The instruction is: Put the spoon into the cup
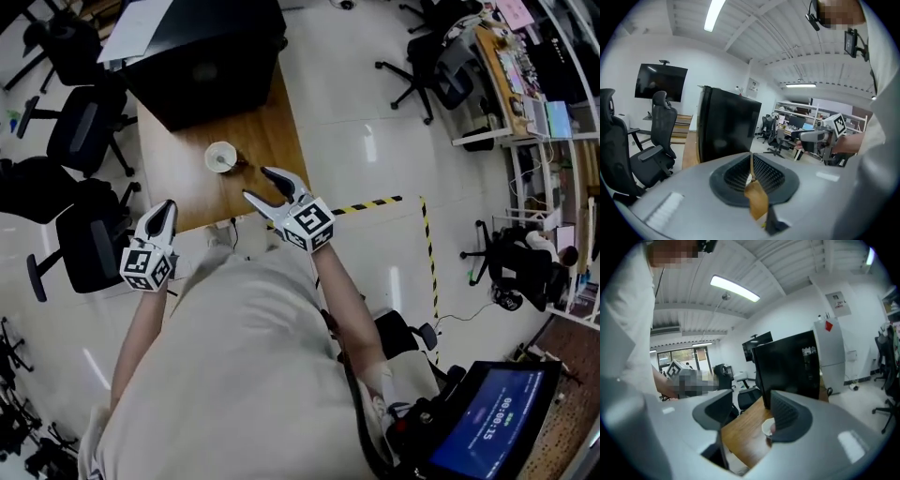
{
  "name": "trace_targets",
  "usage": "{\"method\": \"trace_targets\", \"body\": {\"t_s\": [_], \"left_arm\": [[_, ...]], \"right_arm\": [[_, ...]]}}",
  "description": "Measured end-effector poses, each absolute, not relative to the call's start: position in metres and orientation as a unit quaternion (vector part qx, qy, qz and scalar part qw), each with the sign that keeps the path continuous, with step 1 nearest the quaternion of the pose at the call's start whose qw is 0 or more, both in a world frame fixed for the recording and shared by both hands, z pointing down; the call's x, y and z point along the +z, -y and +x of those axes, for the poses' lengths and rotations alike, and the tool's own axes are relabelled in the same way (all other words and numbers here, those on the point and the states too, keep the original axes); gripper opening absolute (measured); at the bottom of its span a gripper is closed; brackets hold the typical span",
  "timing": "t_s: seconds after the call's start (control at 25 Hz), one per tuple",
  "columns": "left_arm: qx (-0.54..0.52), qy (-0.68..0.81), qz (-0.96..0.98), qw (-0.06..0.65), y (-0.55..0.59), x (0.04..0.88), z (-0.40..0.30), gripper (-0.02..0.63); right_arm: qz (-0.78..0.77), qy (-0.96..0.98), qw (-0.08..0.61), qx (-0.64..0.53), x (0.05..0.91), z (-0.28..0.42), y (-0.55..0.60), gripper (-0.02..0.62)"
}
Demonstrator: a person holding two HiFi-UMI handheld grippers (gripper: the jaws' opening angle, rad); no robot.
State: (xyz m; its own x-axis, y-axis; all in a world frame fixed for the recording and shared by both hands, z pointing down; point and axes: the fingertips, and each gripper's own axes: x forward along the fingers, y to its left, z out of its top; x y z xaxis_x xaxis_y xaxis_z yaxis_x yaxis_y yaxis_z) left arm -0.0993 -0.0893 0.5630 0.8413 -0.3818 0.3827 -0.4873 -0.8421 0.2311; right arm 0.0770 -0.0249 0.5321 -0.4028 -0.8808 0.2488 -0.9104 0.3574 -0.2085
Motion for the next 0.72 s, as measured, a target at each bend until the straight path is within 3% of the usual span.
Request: {"method": "trace_targets", "body": {"t_s": [0.44, 0.72], "left_arm": [[0.194, 0.196, 0.949, 0.153, 0.026, 0.570, -0.044, 0.080], [0.208, 0.226, 0.934, 0.182, -0.018, 0.594, -0.033, 0.055]], "right_arm": [[0.586, 0.796, -0.010, 0.154, 0.507, 0.153, -0.047, 0.156], [0.596, 0.789, -0.014, 0.148, 0.516, 0.183, -0.087, 0.103]]}}
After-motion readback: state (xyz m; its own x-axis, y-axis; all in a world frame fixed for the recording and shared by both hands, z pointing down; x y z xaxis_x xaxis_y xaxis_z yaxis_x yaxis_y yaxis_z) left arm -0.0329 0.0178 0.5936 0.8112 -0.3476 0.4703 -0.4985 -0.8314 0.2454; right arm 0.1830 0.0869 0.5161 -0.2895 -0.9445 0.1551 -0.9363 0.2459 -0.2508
